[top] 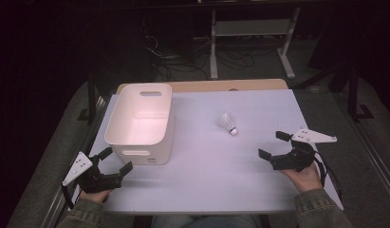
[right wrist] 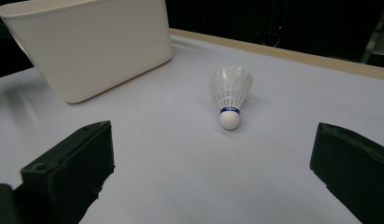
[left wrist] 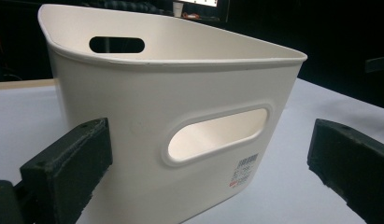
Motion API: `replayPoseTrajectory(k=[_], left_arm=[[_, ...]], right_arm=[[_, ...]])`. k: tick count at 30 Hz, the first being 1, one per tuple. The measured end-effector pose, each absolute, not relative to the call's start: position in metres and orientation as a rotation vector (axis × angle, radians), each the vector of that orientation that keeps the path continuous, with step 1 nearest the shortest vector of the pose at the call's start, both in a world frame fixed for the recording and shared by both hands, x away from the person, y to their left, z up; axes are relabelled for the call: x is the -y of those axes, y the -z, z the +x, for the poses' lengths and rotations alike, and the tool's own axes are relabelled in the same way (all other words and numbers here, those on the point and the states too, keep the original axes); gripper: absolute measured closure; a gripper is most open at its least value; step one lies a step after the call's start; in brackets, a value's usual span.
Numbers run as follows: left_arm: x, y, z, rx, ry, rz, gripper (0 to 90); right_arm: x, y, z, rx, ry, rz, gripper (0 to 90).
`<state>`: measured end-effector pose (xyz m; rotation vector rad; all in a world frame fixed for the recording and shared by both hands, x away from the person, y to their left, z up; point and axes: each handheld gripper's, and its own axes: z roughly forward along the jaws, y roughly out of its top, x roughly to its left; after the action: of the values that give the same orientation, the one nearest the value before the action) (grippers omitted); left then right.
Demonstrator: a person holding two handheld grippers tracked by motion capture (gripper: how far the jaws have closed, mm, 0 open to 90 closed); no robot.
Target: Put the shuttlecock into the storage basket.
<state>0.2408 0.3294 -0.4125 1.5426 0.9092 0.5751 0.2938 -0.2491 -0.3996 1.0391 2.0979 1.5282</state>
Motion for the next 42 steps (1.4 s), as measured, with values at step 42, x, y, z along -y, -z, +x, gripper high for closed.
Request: replayPoseTrajectory(k=[42], left_arm=[[-0.329, 0.413, 0.240, -0.909, -0.574, 1.539, 0.0]], right_arm=[[0.236, 0.364, 0.323, -2.216, -1.454, 1.036, 0.0]])
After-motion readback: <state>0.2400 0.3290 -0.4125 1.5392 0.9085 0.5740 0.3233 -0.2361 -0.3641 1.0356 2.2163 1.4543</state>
